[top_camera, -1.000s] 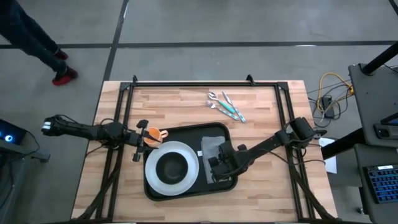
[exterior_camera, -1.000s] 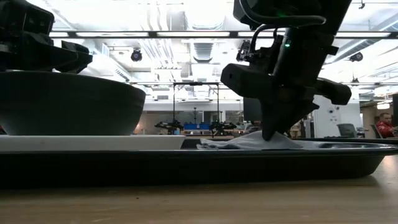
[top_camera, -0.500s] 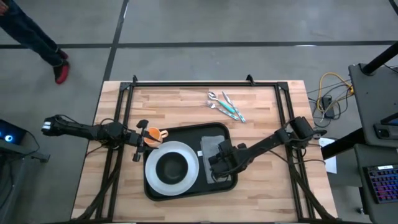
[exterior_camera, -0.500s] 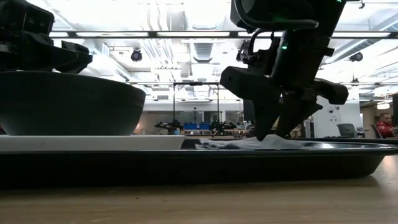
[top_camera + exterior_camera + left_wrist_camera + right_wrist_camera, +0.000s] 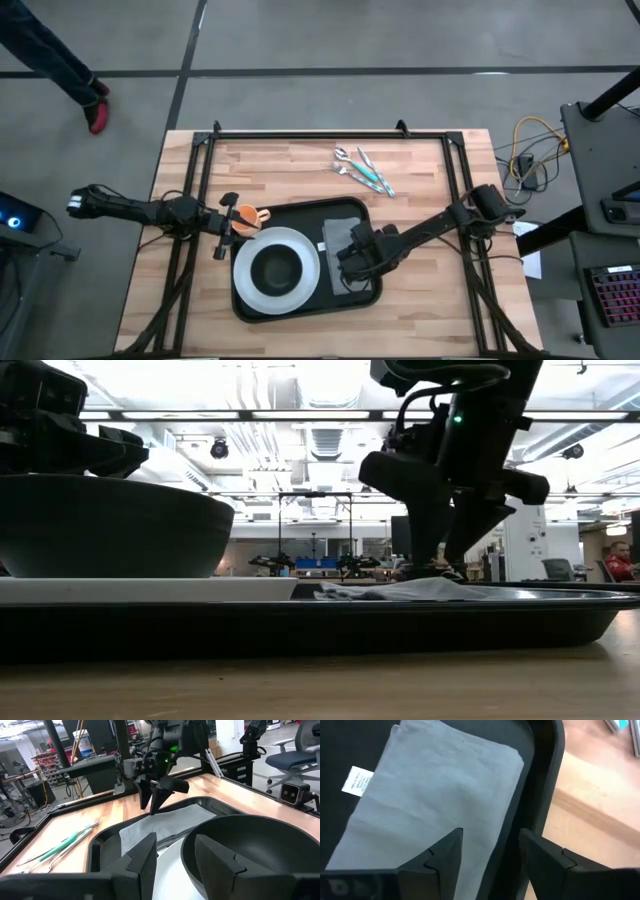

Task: Set up tray
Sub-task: Put the green patterned fork on the gray napkin

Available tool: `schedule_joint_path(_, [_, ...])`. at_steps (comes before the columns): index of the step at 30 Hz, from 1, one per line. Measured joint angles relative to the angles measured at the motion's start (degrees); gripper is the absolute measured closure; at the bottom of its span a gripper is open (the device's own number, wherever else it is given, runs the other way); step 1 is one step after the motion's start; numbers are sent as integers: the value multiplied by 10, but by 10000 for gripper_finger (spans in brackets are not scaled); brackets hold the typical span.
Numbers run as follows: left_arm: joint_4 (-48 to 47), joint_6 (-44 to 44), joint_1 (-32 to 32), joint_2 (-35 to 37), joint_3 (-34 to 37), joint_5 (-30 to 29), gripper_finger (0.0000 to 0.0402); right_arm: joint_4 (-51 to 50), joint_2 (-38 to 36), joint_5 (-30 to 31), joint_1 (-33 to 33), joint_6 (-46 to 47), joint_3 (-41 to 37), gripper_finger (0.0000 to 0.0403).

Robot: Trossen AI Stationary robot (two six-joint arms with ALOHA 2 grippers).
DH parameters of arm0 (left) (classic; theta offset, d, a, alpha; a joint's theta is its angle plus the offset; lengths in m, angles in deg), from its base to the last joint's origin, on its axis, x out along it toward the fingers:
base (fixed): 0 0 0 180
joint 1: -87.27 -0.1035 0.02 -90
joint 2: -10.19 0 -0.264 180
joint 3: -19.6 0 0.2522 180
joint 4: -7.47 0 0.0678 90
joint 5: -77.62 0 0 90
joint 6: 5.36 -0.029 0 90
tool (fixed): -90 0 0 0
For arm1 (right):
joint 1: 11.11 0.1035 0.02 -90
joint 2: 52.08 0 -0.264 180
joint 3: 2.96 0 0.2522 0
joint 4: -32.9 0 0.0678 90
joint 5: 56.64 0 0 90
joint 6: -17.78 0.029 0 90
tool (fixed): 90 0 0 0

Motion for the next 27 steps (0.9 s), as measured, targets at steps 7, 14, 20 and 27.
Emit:
schedule_joint_path(7, [0,0,0,0,0,0,285,1,-14,40,-16,-40,0,227])
schedule_joint_path(14, [0,0,0,0,0,0,285,1,-28,50,-45,-107,0,227])
schedule_joint_path(20, [0,0,0,0,0,0,285,0,-28,62,-80,-154,-1,227])
schedule_joint_path(27, [0,0,0,0,0,0,285,2,-35,68,-135,-215,-1,227])
